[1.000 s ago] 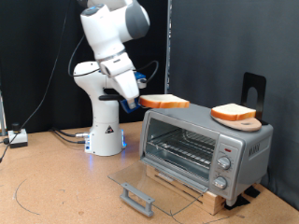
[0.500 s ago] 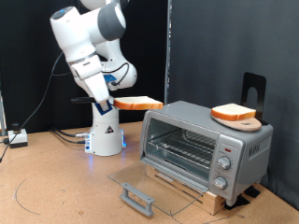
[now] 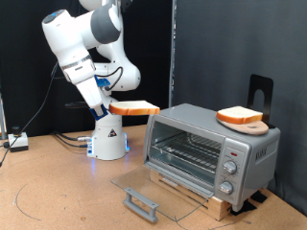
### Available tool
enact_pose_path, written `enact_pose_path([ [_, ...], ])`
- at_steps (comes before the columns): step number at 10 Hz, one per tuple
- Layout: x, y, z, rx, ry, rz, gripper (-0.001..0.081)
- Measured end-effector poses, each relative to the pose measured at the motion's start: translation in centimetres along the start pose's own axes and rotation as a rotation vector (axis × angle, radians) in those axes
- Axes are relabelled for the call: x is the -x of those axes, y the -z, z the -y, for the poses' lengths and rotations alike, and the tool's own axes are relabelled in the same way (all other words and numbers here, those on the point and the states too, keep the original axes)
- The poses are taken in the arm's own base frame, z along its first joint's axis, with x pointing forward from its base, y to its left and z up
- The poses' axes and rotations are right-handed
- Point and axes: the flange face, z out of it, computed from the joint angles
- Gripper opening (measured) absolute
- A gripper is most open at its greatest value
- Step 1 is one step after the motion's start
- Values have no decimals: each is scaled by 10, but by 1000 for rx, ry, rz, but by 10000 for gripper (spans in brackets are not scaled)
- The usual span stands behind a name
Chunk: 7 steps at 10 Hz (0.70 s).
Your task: Make a piece of toast with the oven
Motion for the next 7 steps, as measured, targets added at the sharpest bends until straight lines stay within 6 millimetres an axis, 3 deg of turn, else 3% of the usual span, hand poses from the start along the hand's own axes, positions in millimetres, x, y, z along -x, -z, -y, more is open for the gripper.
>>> enact_pose_path([
  [4, -3, -47, -21, 2, 51, 72, 395],
  [7, -20, -88, -28, 3, 118, 134, 395],
])
